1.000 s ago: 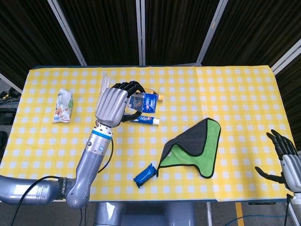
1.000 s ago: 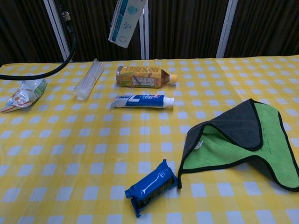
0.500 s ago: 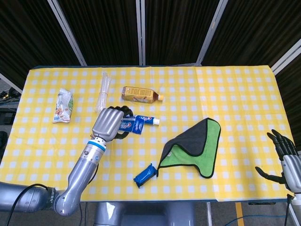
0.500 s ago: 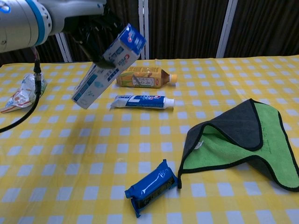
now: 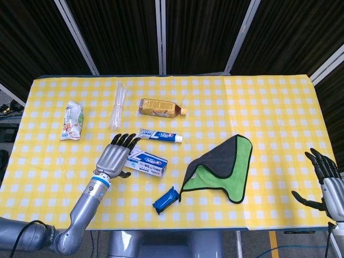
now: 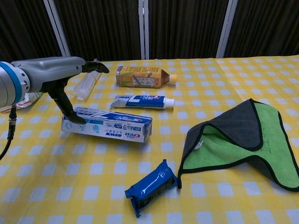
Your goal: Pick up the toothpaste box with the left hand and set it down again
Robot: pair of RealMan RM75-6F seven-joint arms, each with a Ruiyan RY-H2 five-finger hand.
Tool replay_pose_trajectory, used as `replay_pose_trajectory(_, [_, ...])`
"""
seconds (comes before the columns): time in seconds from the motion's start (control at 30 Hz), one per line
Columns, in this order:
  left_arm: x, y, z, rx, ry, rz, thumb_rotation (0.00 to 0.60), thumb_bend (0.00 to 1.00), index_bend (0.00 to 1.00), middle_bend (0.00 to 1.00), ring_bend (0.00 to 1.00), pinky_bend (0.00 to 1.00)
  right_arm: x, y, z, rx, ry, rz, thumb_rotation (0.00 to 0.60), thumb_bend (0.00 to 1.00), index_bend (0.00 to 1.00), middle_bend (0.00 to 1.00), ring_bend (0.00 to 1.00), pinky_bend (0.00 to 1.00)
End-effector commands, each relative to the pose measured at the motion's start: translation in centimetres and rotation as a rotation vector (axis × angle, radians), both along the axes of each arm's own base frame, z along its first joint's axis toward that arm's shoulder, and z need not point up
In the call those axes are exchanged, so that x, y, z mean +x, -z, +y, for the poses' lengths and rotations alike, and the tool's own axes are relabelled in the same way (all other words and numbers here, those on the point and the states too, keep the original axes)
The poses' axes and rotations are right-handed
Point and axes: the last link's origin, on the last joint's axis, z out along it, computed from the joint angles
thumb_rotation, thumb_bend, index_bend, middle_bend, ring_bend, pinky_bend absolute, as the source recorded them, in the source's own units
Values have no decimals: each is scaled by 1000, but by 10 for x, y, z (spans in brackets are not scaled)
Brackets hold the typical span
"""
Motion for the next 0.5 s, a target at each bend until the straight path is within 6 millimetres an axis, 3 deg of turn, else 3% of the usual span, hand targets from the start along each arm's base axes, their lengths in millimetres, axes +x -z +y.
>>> replay_pose_trajectory(0.03, [-14, -4, -5, 19, -2, -4, 600, 135, 52, 0, 0, 6, 0, 2, 0, 4, 2, 9, 600, 80, 0, 0, 0, 0])
replay_pose_trajectory(0.27, [-53, -27, -35, 164, 65, -23, 600, 134, 50, 0, 0, 0, 0, 7, -1, 7, 3, 36, 600, 79, 0, 0, 0, 0])
replay_pose_trajectory(0.5, [-107, -40, -83, 317, 88, -39, 600, 132, 42, 0, 0, 0, -1, 14, -3, 17, 8, 76, 600, 80, 0, 0, 0, 0])
